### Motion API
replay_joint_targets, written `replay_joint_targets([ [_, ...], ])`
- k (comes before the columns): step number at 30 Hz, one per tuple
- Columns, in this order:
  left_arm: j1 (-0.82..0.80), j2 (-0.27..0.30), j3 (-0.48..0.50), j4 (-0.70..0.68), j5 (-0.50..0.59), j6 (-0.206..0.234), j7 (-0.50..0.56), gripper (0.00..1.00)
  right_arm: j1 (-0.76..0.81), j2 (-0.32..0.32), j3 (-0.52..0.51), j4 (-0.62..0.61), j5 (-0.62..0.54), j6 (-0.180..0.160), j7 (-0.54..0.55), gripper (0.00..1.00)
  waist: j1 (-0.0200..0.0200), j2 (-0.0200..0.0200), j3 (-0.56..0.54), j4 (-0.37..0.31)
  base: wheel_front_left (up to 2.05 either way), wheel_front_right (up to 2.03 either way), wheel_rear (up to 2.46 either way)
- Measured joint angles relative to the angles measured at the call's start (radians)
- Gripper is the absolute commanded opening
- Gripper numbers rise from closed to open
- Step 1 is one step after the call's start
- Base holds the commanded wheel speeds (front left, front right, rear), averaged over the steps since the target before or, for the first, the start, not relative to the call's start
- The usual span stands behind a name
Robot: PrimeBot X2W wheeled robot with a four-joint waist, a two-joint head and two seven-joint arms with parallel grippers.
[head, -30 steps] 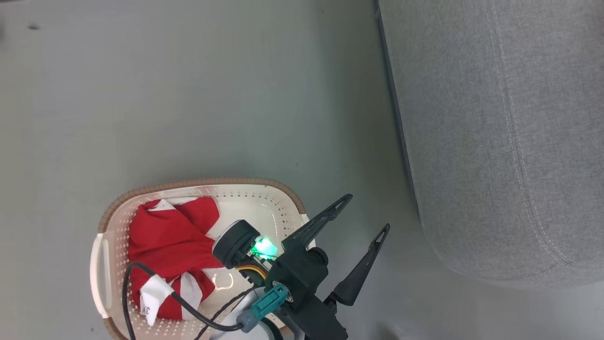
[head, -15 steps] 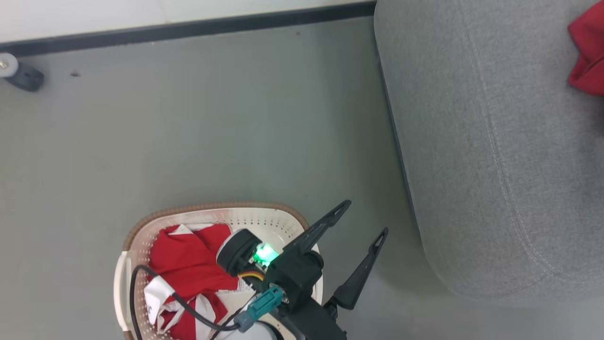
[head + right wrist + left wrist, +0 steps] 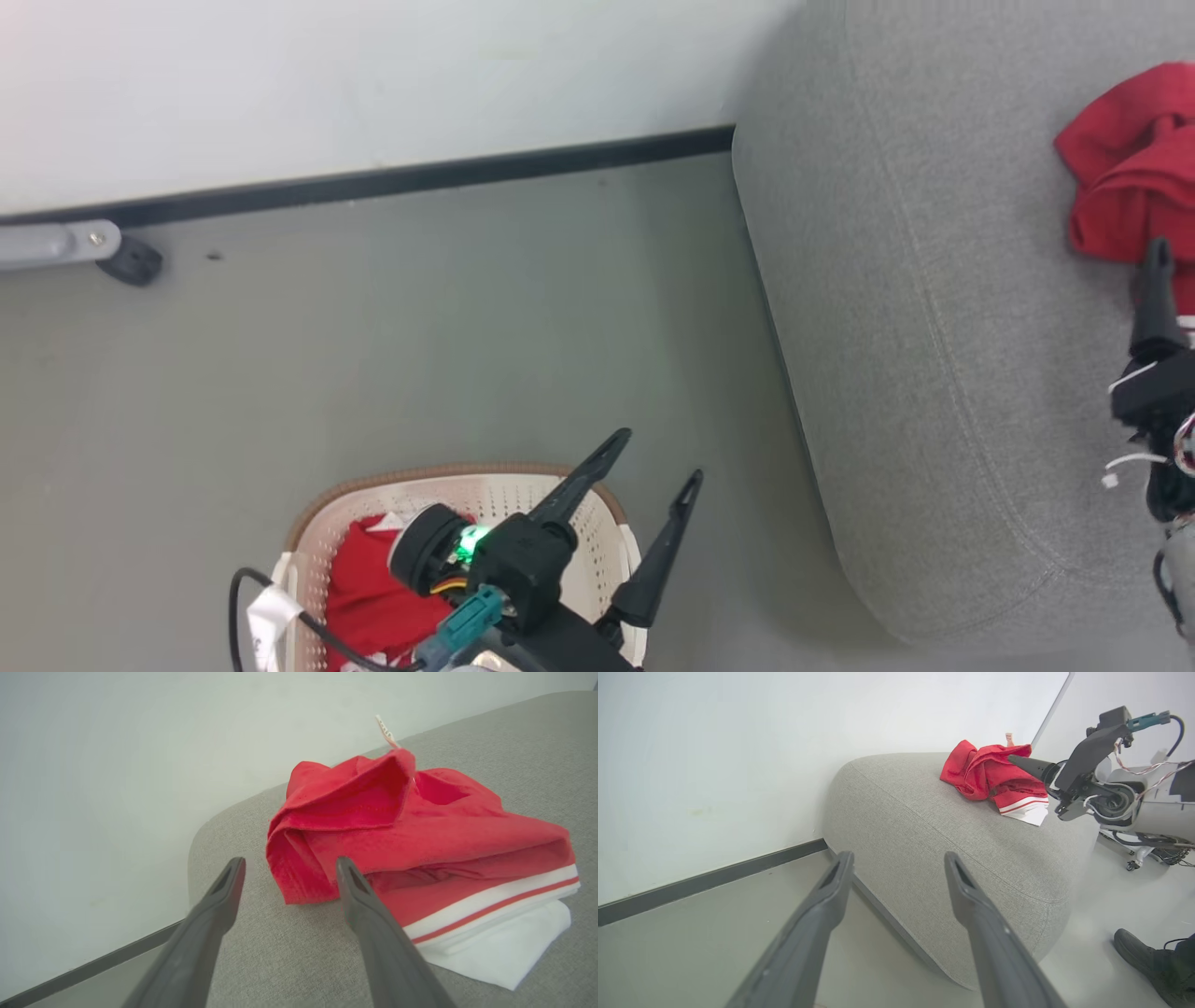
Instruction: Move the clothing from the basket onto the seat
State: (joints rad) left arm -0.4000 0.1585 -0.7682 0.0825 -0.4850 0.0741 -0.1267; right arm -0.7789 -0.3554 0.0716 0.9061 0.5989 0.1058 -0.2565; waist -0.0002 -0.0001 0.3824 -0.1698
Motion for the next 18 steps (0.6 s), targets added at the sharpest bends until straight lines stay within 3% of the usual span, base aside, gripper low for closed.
replay_joint_targets([
  [18, 0.142, 0.033, 0.172, 0.033, -0.015, 0.044, -0.062, 1.00, 0.282, 0.074, 0.051, -0.336, -0.086, 0.002, 0.000, 1.00, 0.0000, 0.0001, -0.191, 0.045, 0.00, 0.00, 0.00],
])
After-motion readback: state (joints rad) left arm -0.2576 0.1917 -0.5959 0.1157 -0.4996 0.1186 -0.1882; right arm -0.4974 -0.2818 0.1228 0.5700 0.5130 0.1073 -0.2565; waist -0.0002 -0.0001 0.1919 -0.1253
